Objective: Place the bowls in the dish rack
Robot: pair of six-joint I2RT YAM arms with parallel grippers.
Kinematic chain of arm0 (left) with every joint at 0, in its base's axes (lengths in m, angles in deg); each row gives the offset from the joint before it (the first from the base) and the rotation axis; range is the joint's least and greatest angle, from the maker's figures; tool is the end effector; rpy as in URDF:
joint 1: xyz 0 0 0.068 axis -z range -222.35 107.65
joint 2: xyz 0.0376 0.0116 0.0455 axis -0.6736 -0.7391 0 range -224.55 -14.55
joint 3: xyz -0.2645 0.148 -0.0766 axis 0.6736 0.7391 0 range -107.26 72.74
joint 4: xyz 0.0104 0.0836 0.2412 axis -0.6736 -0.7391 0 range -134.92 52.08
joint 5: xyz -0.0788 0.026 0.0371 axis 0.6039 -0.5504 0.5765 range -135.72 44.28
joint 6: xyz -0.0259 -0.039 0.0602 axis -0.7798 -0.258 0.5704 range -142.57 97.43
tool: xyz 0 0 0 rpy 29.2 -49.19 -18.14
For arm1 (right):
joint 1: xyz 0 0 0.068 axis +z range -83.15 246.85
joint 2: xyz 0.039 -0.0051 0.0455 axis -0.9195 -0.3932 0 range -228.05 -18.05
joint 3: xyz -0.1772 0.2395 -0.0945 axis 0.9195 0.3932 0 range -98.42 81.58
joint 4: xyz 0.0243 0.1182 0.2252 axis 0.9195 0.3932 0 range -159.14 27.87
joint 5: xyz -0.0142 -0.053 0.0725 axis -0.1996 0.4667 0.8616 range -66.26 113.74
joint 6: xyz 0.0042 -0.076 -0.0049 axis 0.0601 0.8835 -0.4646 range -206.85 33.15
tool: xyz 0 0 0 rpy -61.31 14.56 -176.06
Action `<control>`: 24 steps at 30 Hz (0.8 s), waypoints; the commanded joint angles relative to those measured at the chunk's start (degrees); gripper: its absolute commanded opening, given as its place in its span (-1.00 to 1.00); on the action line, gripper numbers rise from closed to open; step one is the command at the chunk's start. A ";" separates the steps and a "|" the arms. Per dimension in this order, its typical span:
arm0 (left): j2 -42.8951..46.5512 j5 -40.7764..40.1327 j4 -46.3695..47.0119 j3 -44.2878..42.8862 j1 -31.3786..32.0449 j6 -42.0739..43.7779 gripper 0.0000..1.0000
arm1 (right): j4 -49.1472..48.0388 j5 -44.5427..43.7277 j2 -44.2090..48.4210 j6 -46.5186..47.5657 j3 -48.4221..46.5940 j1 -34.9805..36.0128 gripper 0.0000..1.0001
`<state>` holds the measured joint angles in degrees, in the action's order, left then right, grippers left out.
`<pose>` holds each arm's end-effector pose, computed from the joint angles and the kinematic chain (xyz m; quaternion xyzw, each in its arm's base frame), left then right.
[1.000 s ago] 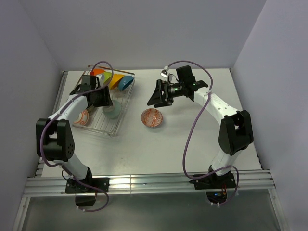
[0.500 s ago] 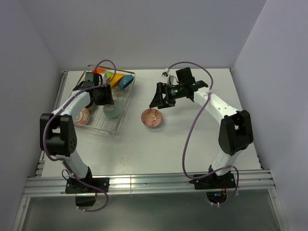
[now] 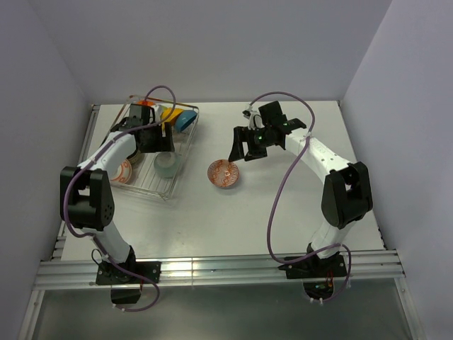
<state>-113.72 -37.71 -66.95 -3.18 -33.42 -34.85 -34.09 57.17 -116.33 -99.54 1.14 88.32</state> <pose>0.3897 -0.0703 0.2663 -0.0051 0.9443 -0.1243 0.3048 0.3468 0.1747 0.2973 -0.1608 0.8983 0.3501 0.2113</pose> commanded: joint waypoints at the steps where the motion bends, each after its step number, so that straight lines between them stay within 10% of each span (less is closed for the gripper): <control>1: 1.70 -0.37 -0.41 -3.27 0.65 1.81 0.63 | 1.95 -6.35 0.55 3.02 -1.91 -0.38 0.69; 24: 36.49 10.71 8.56 6.92 0.39 2.96 0.99 | -4.37 -15.94 -11.84 6.28 -2.34 2.26 0.29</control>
<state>-78.36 -27.68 -59.13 0.93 -32.87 -31.28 -35.25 42.05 -126.04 -93.64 1.10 89.72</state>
